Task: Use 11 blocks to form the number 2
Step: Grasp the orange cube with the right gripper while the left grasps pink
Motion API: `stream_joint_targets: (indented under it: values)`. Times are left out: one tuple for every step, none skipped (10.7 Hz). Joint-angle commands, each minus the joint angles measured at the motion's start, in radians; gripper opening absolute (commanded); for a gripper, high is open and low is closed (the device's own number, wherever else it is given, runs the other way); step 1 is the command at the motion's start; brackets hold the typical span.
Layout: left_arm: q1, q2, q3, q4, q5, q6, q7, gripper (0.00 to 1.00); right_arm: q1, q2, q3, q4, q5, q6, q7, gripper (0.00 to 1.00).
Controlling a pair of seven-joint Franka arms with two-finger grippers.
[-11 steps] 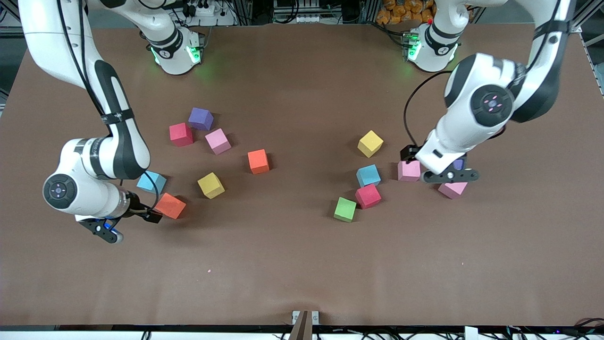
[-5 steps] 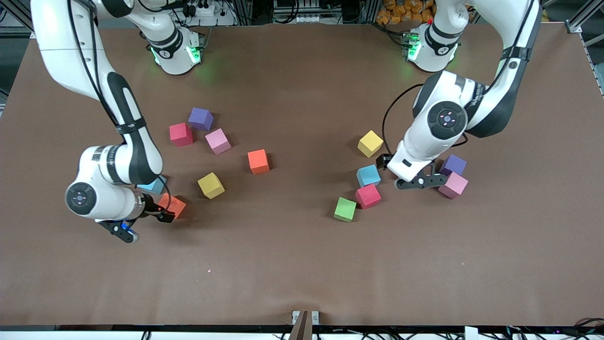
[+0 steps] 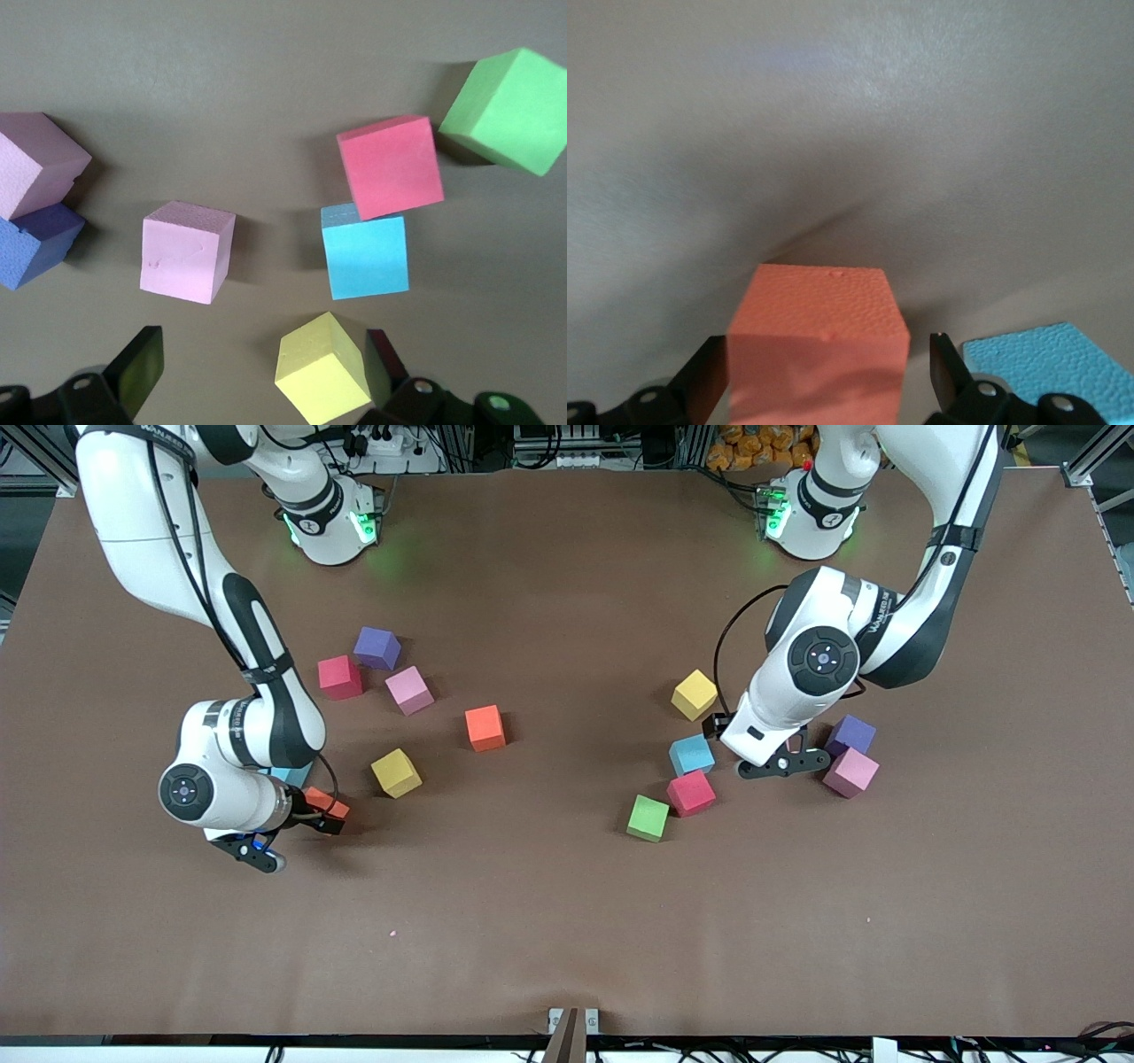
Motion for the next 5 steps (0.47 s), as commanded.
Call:
stream_joint_targets:
  values:
    - [0.01, -0.009, 0.006, -0.093, 0.026, 0.102, -0.01, 1.0, -0.004, -0.013, 0.002, -0.016, 0.017, 0.012, -0.031, 1.0]
    - [0.012, -0.006, 0.016, -0.116, 0.029, 0.137, 0.004, 1.0, -0.004, -0.013, 0.002, -0.016, 0.017, 0.021, -0.031, 1.0]
    - [0.012, 0.011, 0.032, -0.116, 0.064, 0.145, 0.039, 1.0, -0.006, -0.013, 0.002, -0.016, 0.017, 0.03, -0.031, 0.8]
    - [0.013, 0.027, 0.04, -0.118, 0.085, 0.158, 0.051, 1.0, -0.006, -0.013, 0.002, -0.016, 0.017, 0.03, -0.025, 0.53]
    - [0.013, 0.037, 0.045, -0.118, 0.092, 0.165, 0.065, 1.0, -0.004, -0.016, 0.002, -0.016, 0.017, 0.029, -0.02, 0.41]
